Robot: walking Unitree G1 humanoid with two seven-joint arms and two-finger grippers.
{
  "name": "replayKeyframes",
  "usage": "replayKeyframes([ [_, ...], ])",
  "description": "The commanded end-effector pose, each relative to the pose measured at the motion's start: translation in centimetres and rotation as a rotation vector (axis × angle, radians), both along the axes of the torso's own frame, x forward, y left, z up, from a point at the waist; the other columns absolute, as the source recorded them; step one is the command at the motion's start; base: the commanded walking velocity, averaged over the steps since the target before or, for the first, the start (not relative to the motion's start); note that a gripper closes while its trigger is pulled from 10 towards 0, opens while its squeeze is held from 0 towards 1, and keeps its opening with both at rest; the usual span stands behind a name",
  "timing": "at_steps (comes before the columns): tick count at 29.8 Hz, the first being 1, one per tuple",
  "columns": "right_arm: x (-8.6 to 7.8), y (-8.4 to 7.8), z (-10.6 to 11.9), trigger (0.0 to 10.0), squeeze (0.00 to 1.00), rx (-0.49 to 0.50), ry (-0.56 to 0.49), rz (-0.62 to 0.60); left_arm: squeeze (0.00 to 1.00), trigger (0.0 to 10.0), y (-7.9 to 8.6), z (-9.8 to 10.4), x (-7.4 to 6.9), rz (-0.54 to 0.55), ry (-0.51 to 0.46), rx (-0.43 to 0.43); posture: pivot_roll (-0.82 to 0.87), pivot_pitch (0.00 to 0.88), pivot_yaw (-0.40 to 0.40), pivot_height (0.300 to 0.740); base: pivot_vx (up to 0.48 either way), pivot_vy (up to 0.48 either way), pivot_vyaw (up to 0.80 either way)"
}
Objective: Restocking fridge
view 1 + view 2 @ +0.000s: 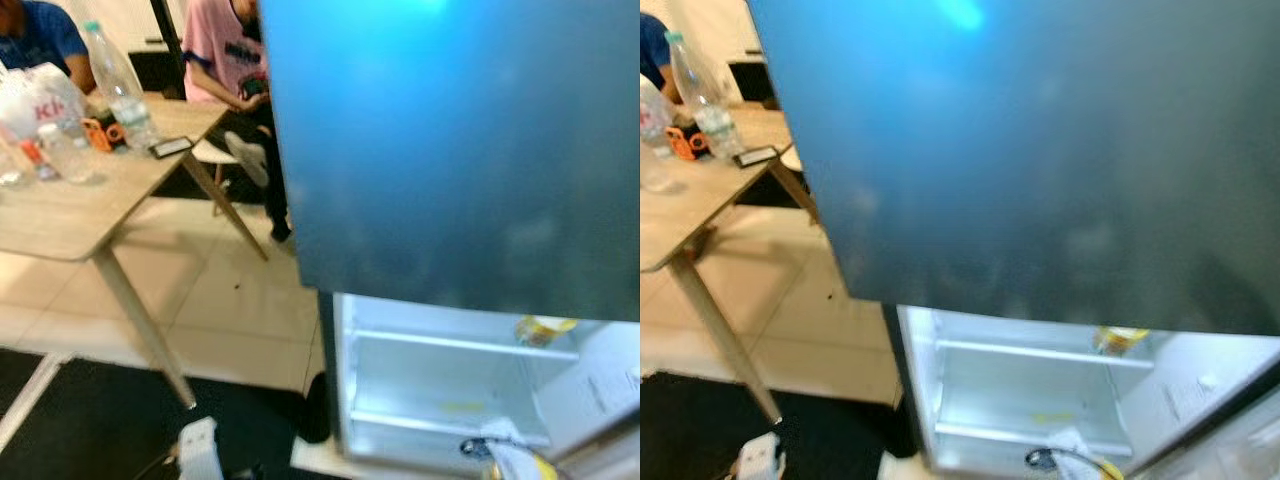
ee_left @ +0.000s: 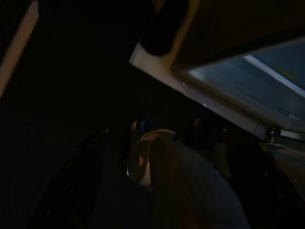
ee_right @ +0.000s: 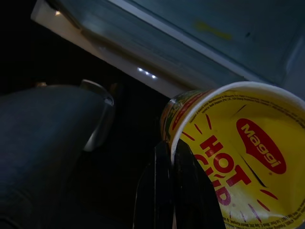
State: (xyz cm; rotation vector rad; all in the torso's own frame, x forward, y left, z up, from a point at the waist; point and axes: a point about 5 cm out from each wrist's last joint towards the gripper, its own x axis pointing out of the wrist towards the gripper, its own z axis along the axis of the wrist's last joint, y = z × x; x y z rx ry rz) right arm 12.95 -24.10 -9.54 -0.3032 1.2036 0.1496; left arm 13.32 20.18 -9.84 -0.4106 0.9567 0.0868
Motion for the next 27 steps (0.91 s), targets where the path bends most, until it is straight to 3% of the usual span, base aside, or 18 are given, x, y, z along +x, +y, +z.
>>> replayKeyframes([
  [1, -0.3, -0.1, -0.1, 10.0, 0.00, 0.002, 0.006, -0.012, 0.00, 10.0, -0.5, -0.1, -0.2, -0.010, 0.010, -0.021, -0.05, 0.000, 0.020, 0.740, 0.000, 0.000, 0.00],
  [9, 0.8, 0.0, 0.3, 10.0, 0.00, -0.009, -0.024, 0.060, 0.00, 10.0, -1.3, -0.2, -0.2, -0.072, 0.003, -0.059, -0.04, 0.000, 0.022, 0.740, 0.000, 0.000, 0.00],
  [16, 5.3, 1.3, 2.0, 10.0, 0.00, 0.033, -0.142, 0.231, 0.00, 10.0, -1.8, 0.2, 0.6, -0.161, -0.039, -0.065, -0.05, 0.000, 0.022, 0.740, 0.000, 0.000, 0.00],
  [19, 5.9, 1.6, 2.3, 10.0, 0.00, 0.042, -0.156, 0.258, 0.00, 10.0, -2.0, 0.3, 0.8, -0.189, -0.049, -0.068, -0.05, 0.000, 0.022, 0.740, 0.000, 0.000, 0.00],
  [23, 8.3, 2.6, 3.6, 10.0, 0.00, 0.053, -0.216, 0.381, 0.00, 10.0, -2.9, 0.8, 1.8, -0.346, -0.101, -0.058, -0.05, 0.000, 0.022, 0.740, 0.000, 0.000, 0.00],
  [27, 9.4, 3.3, 4.2, 10.0, 0.00, 0.064, -0.241, 0.448, 0.00, 10.0, -3.5, 1.0, 2.4, -0.496, -0.125, -0.017, -0.05, 0.000, 0.020, 0.740, 0.000, 0.000, 0.00],
])
